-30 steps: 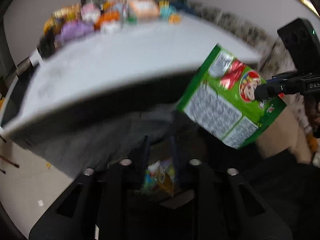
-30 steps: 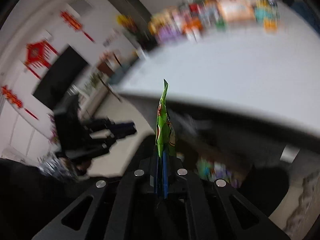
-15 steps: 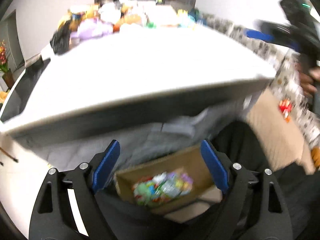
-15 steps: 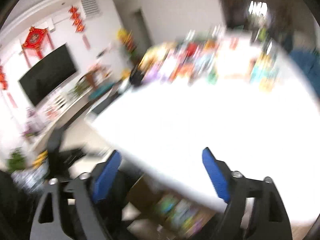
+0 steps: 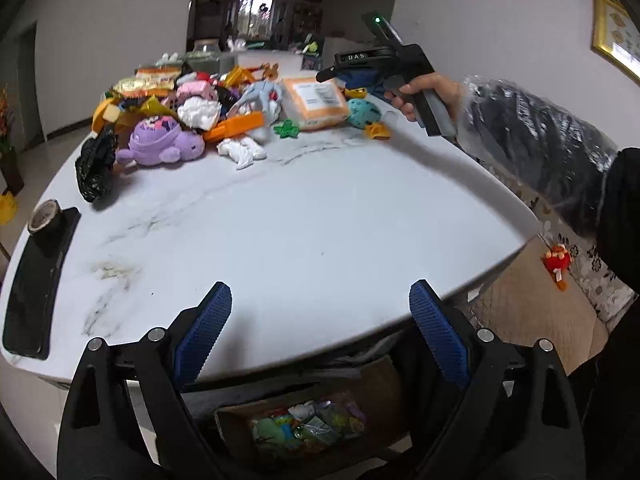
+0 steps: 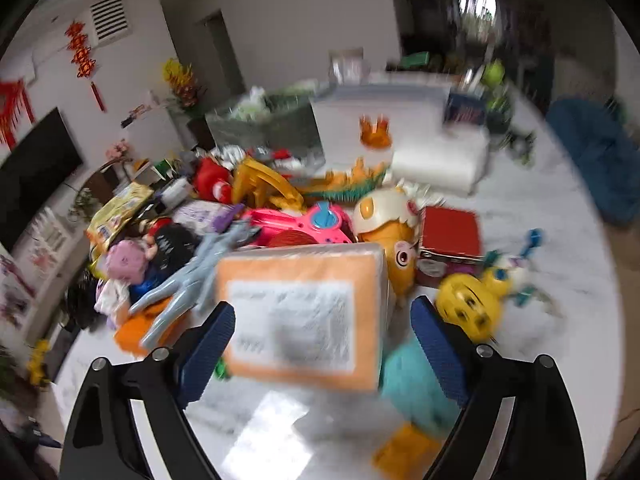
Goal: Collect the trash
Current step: 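Grasp orange-white package with right tool while left tool grasps pale blue figure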
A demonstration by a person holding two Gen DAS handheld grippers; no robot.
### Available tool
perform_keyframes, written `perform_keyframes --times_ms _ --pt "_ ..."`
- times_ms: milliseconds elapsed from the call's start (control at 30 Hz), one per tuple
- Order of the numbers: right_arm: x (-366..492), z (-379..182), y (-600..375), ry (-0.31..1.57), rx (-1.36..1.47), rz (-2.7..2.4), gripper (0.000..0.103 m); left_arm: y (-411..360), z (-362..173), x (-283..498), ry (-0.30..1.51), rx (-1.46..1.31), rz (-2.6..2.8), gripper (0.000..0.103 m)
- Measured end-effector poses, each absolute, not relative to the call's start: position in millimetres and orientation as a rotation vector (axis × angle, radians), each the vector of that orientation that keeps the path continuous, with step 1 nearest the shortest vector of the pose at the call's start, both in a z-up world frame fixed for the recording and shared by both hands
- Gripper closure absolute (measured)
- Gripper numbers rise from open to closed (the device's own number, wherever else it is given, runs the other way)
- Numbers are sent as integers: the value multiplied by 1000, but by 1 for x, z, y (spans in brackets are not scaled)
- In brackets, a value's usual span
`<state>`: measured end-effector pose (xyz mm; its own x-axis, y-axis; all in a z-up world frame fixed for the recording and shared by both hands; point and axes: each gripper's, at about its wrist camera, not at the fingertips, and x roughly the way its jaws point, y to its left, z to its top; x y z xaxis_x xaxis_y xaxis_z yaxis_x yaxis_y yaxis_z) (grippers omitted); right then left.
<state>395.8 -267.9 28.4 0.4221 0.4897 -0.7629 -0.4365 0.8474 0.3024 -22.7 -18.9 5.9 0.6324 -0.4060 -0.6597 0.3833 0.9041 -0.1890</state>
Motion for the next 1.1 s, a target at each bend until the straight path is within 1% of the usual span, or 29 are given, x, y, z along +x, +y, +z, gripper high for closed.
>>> perform_keyframes --times_ms 67,100,133,167,233,267,333,400,467,533,633,667,700,733,767,833,933,1000,1100 --pt "422 9 -275 1043 162 608 13 -18 5 -14 771 -53 -455 15" --pt "423 6 -279 1036 225 638 17 -18 6 -8 775 -61 -450 15" --pt "421 6 -280 1031 262 679 42 -19 8 -1 778 -62 -445 15" --pt "416 8 -284 1027 311 712 62 -21 11 5 776 -56 -439 15" --pt "401 13 -291 1009 366 748 71 -25 23 24 743 -35 -417 15" --pt "388 16 -294 1005 366 748 73 -28 29 36 733 -18 -406 14" --pt "358 23 -301 977 364 725 75 -39 44 73 695 28 -395 14" --pt "326 34 -313 912 392 729 76 -53 55 116 669 103 -377 13" --pt "293 46 -325 846 414 723 76 -68 57 158 673 188 -343 13" --pt "261 53 -340 798 434 701 76 -82 50 206 705 275 -273 13" --pt "230 59 -356 760 455 684 76 -92 32 268 825 309 -207 13" --pt "223 59 -359 755 463 683 76 -93 25 284 868 305 -191 25" --pt "216 58 -362 747 473 678 76 -93 17 296 898 315 -159 53" --pt "209 57 -364 742 479 670 76 -94 14 300 902 346 -126 67" --pt "205 57 -365 739 474 668 76 -94 16 298 900 343 -134 70" --pt "194 57 -365 722 466 659 76 -88 32 286 875 280 -184 72" --pt "174 67 -359 697 439 676 76 -79 70 237 742 253 -220 72" --pt "160 75 -355 686 445 696 76 -66 100 187 659 202 -263 72" --pt "140 87 -344 664 450 719 76 -54 128 116 560 172 -301 72"
